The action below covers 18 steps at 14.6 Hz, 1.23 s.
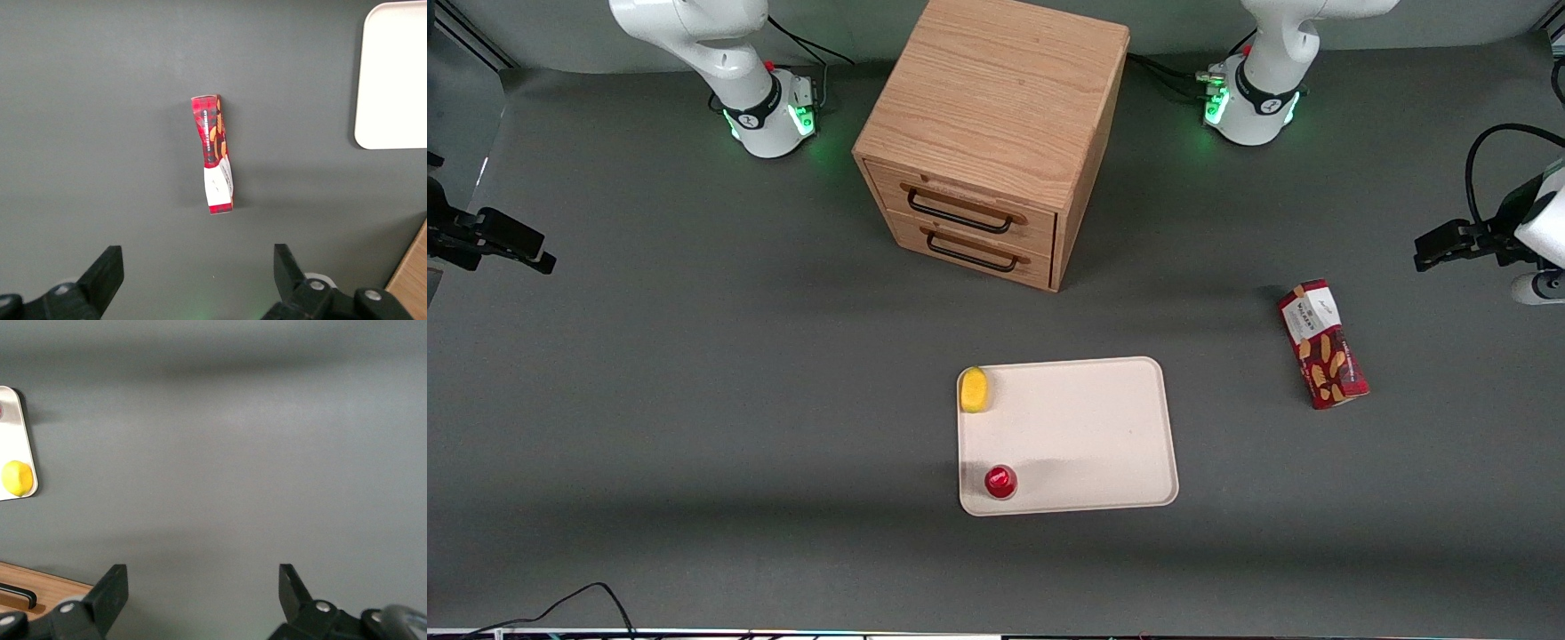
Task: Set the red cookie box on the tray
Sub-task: 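Move the open left gripper toward the red shortbread box, then lower the left gripper over the box and close on it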
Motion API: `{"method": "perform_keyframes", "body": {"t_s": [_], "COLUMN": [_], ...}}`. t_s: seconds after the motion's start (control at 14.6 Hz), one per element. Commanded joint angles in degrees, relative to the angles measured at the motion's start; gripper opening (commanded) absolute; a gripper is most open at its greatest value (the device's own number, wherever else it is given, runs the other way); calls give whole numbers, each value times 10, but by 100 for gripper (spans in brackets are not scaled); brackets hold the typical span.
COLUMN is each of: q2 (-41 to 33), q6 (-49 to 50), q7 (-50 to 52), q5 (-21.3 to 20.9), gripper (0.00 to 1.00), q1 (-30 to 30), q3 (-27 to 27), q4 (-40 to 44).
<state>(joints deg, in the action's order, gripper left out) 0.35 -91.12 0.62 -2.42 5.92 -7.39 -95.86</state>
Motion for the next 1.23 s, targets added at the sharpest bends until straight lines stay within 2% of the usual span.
{"method": "perform_keyframes", "body": {"t_s": [0.0, 0.34, 0.55, 0.82, 0.96, 1.16], "q2": [11, 14, 8, -18, -21, -8], "q6": [30, 44, 15, -137, -228, -412], "q7": [-21, -42, -44, -37, -38, -35], "q5": [10, 16, 16, 20, 56, 65], "gripper": [100, 100, 100, 100, 100, 100], "q1": [3, 2, 0, 0, 0, 0], "q3": [-4, -7, -13, -30, -42, -42], "q4": [29, 31, -25, -176, -245, -354]}}
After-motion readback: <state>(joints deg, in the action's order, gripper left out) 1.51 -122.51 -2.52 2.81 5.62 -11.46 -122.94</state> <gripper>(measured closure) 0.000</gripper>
